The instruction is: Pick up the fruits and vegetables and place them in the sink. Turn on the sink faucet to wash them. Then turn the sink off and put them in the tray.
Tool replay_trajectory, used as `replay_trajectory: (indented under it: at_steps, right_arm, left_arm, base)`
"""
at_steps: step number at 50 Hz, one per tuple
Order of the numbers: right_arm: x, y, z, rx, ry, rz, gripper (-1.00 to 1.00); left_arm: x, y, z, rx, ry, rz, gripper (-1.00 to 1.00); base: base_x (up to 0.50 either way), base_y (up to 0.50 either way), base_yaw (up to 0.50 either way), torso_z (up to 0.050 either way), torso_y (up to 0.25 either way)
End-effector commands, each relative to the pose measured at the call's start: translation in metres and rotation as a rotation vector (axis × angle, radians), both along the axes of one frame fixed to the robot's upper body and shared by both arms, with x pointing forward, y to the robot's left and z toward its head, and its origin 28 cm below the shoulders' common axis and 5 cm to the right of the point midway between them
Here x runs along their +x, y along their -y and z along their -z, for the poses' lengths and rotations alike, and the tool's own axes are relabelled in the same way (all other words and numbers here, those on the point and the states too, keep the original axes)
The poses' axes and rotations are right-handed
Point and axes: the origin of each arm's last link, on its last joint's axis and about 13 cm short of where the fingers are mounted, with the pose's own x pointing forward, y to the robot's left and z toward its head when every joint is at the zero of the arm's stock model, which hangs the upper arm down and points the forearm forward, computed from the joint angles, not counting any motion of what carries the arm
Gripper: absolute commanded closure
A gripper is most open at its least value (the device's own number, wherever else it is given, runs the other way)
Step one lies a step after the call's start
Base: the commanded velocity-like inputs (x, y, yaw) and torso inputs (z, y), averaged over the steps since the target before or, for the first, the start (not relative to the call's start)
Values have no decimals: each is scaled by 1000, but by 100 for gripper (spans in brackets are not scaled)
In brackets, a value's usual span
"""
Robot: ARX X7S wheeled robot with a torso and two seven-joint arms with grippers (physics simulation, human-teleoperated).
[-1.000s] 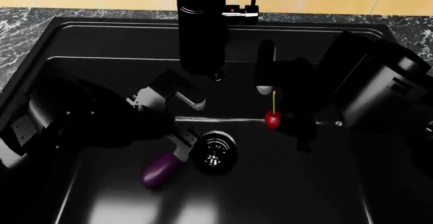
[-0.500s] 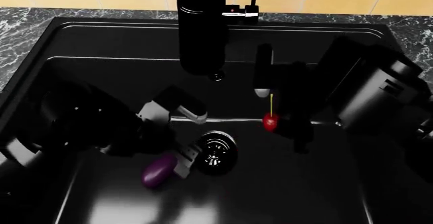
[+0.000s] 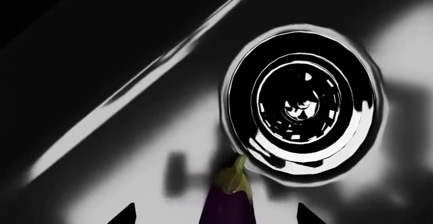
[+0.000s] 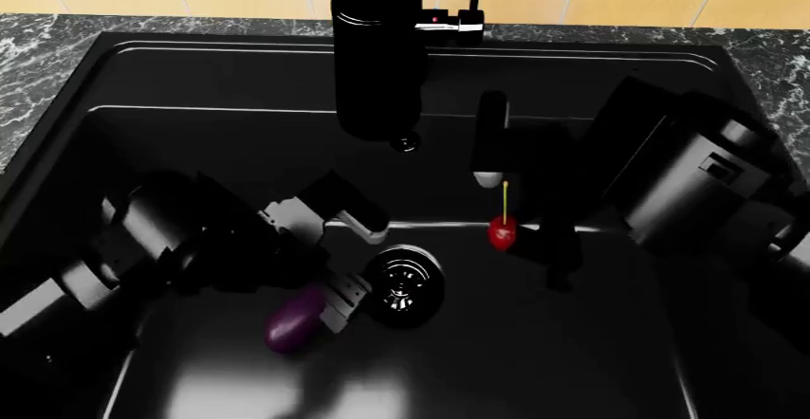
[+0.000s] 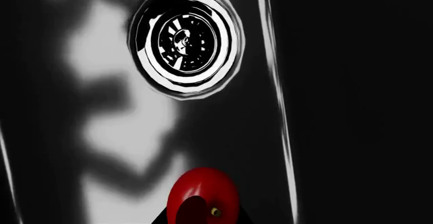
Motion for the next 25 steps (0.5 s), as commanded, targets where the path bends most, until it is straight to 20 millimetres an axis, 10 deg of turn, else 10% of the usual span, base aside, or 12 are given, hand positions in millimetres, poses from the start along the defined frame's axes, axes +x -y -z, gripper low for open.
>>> replay_trajectory:
  at_steps: [1,25]
  right_arm:
    - [2,0,3,-2,-6,-4,100]
    - [3,-1,4,-6,-6,0,100]
  left_arm:
    - [9,1,14,3,-47,-15,-100]
    - [10,-3,27,30,-143,-81,-100]
  base:
    - [0,0,0,0,0]
    - [0,0,0,0,0]
